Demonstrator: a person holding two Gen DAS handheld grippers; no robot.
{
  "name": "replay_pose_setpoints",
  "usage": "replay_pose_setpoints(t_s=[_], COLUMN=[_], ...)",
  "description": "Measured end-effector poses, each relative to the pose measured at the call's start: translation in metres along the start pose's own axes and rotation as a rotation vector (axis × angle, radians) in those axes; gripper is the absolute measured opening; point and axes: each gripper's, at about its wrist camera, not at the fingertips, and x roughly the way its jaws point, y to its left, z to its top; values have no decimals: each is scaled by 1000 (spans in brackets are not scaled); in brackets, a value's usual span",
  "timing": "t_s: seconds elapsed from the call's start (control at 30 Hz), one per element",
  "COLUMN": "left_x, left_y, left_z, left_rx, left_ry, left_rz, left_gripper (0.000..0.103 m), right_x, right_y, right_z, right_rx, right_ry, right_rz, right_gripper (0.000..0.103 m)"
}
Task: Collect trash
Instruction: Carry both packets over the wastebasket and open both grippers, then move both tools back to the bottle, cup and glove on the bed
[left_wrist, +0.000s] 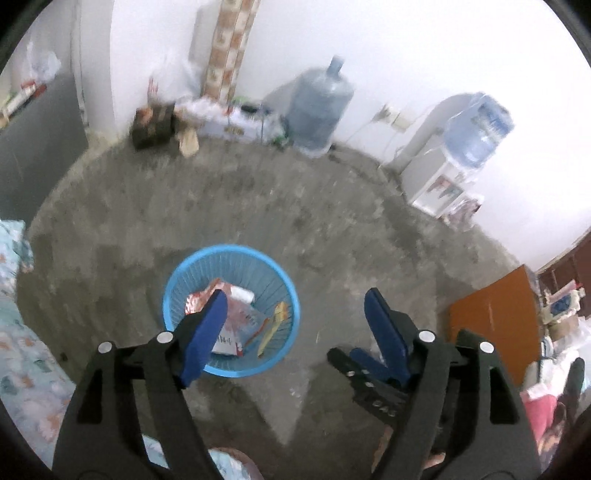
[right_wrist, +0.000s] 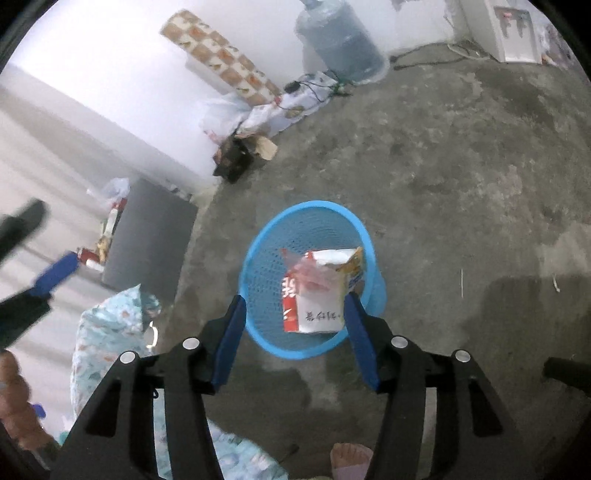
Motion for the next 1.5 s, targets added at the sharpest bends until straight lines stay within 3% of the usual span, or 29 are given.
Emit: replay_pose_setpoints(t_s=[0.2,0.43,0.67,0.93,1.1,1.23,1.5], left_x=[-112,-240,-349,-468,-500,-500,-475], left_y=[-20,-6,45,105,134,159,179], left_z=[-22,-89,-194,-324,-392,-429,-443], left_rx=[52,31,-139,-445,-630,-740,-730], left_ry=[-127,-262,-408,-557,-621,-609,-565], left_rz=[14,68,182,482,592,597,624], left_gripper=[83,87,88,89,89,89,89], right_x=[-54,-107,-132,-147,-142,-138,-129], right_y=[47,114,169,211,239,261,291], right_z=[-20,-46,-87,-125,-161,-190,-223], right_rx=[-92,-251,-427,-512,-560,-605,-667], right_ry=[-42,-23,86,212,326,393,476], right_rz=[61,187,257,407,450,457,456], right_gripper=[67,70,70,70,70,70,70])
